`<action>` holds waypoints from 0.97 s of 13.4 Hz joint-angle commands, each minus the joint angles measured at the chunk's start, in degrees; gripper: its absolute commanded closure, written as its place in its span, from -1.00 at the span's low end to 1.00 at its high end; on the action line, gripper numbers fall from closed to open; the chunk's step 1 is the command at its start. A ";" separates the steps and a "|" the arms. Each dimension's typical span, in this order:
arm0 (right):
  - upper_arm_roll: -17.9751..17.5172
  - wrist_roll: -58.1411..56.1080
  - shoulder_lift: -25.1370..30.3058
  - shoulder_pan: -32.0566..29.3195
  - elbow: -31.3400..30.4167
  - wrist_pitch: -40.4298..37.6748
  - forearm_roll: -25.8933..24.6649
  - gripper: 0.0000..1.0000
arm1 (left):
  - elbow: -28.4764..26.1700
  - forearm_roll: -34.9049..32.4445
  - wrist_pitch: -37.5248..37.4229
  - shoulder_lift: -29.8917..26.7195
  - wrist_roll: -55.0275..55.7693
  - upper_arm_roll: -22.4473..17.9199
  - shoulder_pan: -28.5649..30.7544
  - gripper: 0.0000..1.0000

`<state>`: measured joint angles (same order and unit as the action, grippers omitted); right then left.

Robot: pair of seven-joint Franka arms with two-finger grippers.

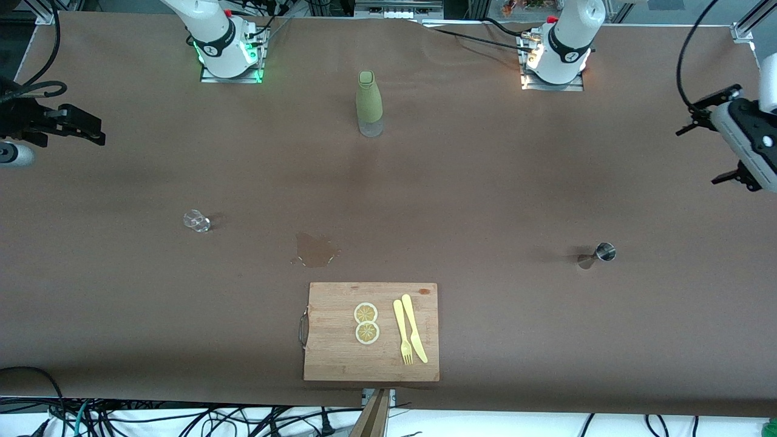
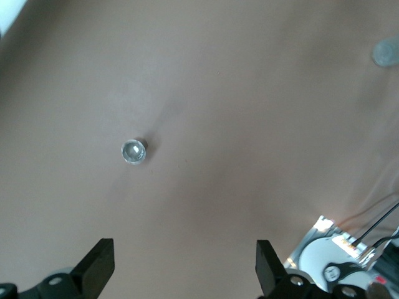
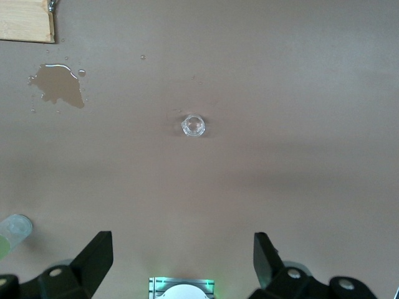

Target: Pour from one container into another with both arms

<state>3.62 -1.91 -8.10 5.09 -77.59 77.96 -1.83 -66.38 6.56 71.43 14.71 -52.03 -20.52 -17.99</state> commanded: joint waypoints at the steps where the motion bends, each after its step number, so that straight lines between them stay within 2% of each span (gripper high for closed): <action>1: -0.10 0.24 0.28 -0.25 -0.37 0.61 -0.81 -1.00 | -11.72 -7.15 5.45 -7.83 13.92 8.01 0.42 -1.00; 4: -0.10 0.16 0.19 -0.52 -0.37 1.06 -0.90 -1.00 | -19.73 -8.93 9.94 -12.50 28.77 11.98 0.42 -1.00; 7: -0.10 0.16 0.19 -0.61 -0.37 1.06 -1.16 -1.00 | -24.58 -8.84 13.89 -14.44 44.52 12.87 0.50 -1.00; 10: -0.19 0.24 0.19 -0.34 -0.37 1.06 -1.25 -1.00 | -26.60 -9.63 20.65 -14.19 44.56 12.61 5.32 -1.00; 13: -0.19 0.24 0.19 -0.34 -0.37 1.06 -1.16 -1.00 | -28.36 -9.28 21.03 -13.92 44.47 12.61 8.50 -1.00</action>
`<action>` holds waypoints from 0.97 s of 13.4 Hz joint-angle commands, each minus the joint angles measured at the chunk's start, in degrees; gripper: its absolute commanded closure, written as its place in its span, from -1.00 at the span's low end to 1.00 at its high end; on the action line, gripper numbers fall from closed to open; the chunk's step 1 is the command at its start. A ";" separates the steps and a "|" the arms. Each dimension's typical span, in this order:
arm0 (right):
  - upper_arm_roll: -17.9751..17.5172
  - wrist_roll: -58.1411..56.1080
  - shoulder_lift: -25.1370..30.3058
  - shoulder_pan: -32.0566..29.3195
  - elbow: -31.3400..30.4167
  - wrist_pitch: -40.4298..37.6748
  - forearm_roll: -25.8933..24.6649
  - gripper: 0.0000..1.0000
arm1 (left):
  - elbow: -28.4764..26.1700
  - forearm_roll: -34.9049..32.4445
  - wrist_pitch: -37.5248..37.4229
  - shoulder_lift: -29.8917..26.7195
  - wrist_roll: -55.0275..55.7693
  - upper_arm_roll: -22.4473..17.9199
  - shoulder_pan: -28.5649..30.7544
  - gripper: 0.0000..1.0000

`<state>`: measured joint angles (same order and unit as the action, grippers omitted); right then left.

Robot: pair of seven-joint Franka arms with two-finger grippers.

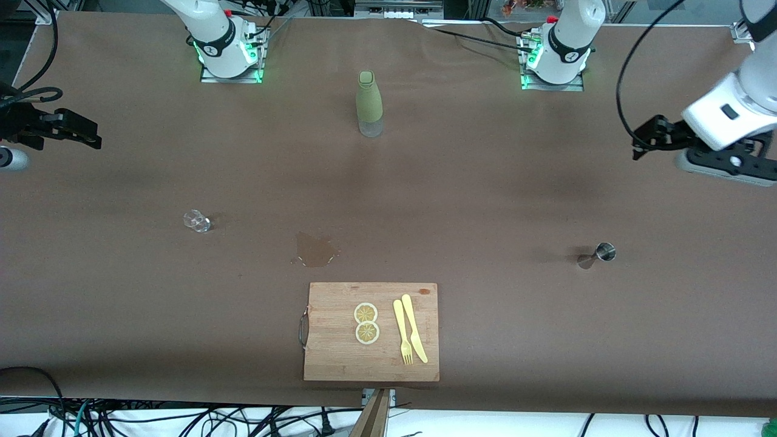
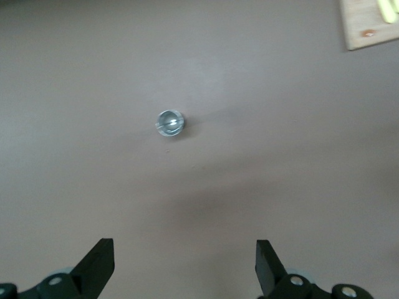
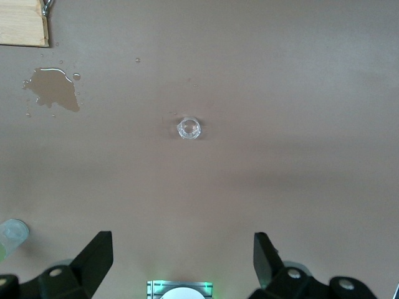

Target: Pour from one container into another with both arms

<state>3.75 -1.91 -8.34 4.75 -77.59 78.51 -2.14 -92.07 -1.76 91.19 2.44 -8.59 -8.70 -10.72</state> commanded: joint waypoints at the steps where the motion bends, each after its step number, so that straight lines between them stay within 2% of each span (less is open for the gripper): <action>1: -0.32 0.25 0.43 0.00 -0.37 0.50 -0.85 -1.00 | -3.02 -0.70 1.09 -1.74 1.04 0.70 1.66 -1.00; 6: -0.32 0.25 0.26 0.17 -0.37 0.68 -0.93 -1.00 | 0.75 -0.88 1.27 -2.27 6.38 0.53 2.01 -1.00; 13: -0.32 0.25 0.08 0.17 -0.37 0.94 -0.93 -1.00 | 0.67 -0.35 1.27 -2.53 7.89 0.70 2.54 -1.00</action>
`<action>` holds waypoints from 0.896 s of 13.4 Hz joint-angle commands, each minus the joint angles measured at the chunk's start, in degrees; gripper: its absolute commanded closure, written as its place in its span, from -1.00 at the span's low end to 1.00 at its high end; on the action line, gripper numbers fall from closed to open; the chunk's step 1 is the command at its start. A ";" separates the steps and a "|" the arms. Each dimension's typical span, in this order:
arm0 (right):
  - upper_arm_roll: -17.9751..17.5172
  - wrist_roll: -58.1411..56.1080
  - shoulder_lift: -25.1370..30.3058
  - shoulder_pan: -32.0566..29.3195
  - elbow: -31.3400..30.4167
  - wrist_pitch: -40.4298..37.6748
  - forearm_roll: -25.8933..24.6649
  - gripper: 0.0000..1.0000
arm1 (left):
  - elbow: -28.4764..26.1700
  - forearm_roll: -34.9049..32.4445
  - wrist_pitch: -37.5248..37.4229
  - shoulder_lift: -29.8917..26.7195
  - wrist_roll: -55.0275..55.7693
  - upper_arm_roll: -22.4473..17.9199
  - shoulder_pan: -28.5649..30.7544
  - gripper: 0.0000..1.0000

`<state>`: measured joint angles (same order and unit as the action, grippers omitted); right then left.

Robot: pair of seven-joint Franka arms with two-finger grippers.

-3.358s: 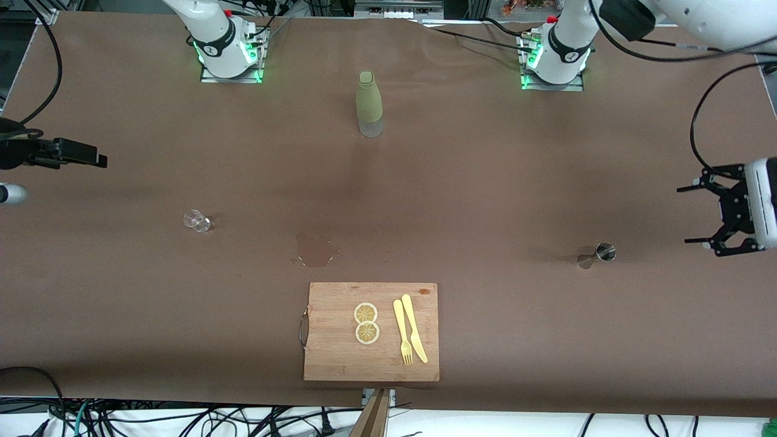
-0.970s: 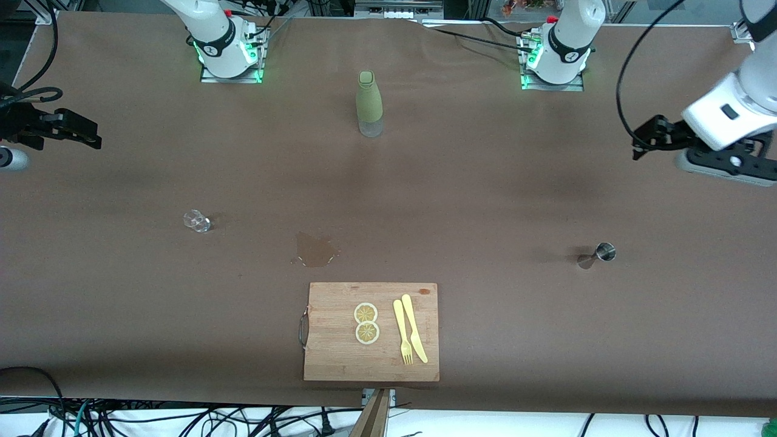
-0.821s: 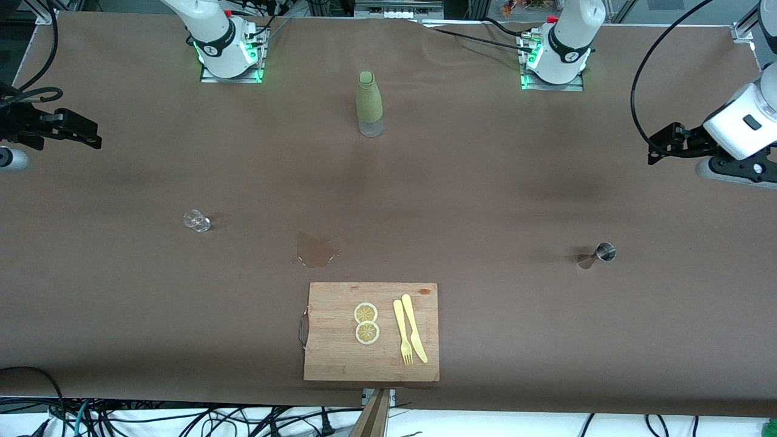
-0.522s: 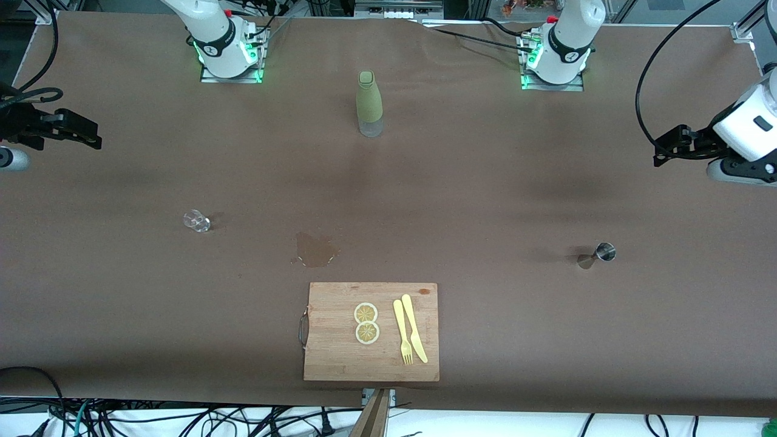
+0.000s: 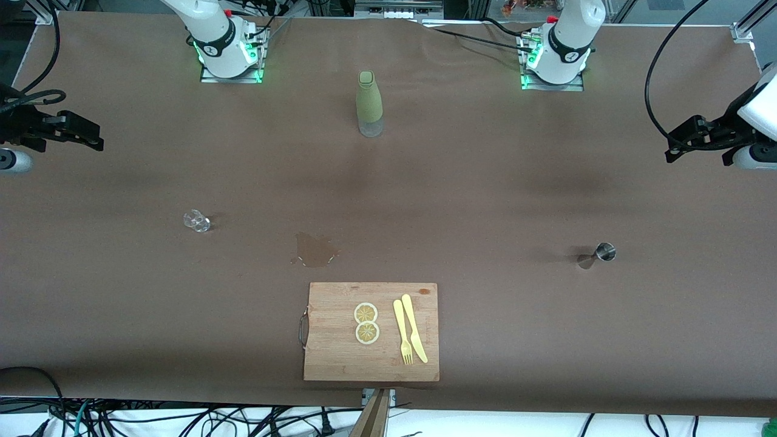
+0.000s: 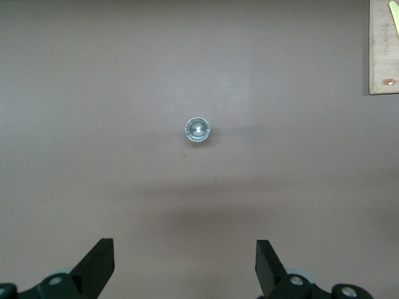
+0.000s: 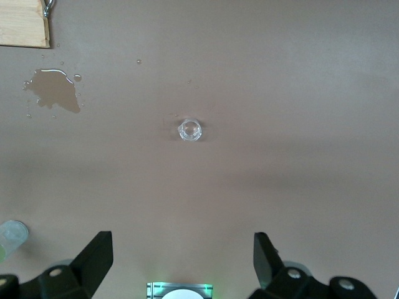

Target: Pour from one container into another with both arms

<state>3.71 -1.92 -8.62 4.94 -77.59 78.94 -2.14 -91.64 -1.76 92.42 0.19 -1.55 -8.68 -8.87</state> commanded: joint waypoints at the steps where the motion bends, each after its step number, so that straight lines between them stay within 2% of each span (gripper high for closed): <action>1: -0.28 0.25 0.36 -0.19 -0.37 0.52 -0.93 -1.00 | 0.15 -0.35 0.04 -0.28 0.93 0.60 0.70 -1.00; 12: -0.19 0.77 0.36 -0.28 -0.37 0.52 -0.93 -1.00 | 0.23 0.17 -0.13 -0.55 0.67 0.69 0.79 -1.00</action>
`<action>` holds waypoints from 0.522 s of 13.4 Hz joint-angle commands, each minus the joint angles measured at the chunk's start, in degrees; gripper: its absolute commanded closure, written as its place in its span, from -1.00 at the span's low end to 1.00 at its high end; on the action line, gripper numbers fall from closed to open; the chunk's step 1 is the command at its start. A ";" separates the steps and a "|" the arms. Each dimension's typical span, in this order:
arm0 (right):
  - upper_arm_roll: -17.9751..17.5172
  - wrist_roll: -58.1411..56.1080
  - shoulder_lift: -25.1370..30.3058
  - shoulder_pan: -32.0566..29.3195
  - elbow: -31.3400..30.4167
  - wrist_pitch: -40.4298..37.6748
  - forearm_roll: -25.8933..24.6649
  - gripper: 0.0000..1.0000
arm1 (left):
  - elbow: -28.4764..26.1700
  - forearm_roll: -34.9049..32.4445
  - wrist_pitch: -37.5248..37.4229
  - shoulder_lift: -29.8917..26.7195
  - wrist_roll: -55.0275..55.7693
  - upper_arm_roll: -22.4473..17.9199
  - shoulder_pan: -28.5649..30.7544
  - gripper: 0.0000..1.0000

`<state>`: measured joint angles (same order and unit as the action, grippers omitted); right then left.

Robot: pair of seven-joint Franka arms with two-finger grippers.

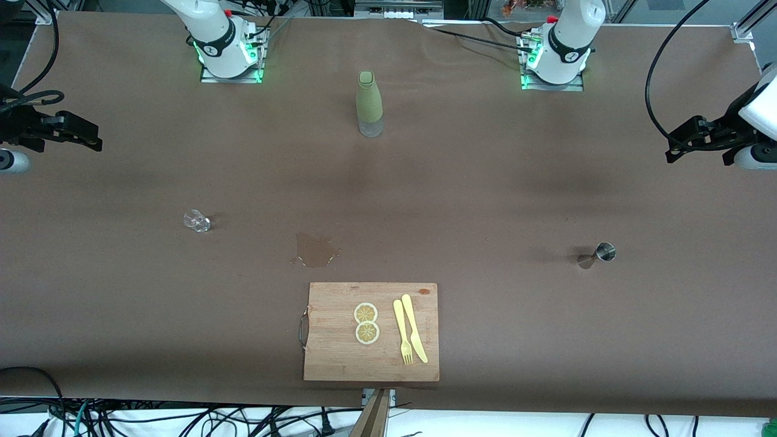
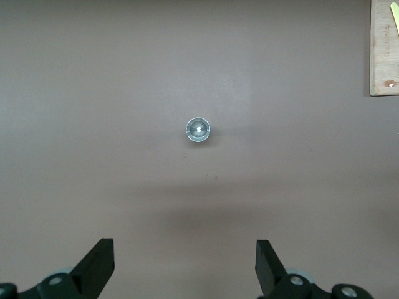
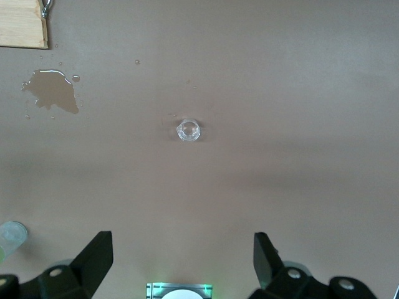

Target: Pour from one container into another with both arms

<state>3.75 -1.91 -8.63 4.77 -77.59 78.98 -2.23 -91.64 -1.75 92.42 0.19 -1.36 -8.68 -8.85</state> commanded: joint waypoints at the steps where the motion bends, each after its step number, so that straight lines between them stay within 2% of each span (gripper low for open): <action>1: -0.23 0.77 0.37 -0.11 -0.37 0.47 -0.84 -1.00 | 0.23 0.26 -0.13 -0.54 0.48 0.68 0.76 -1.00; 7: -0.23 0.33 0.37 -0.29 -0.37 0.56 -0.84 -1.00 | 0.23 0.61 -0.04 -0.45 0.48 0.68 0.76 -1.00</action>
<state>3.76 -1.91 -8.63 4.72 -77.59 79.05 -2.24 -91.64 -1.73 92.42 0.18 -1.36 -8.68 -8.85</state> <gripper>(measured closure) 0.000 0.000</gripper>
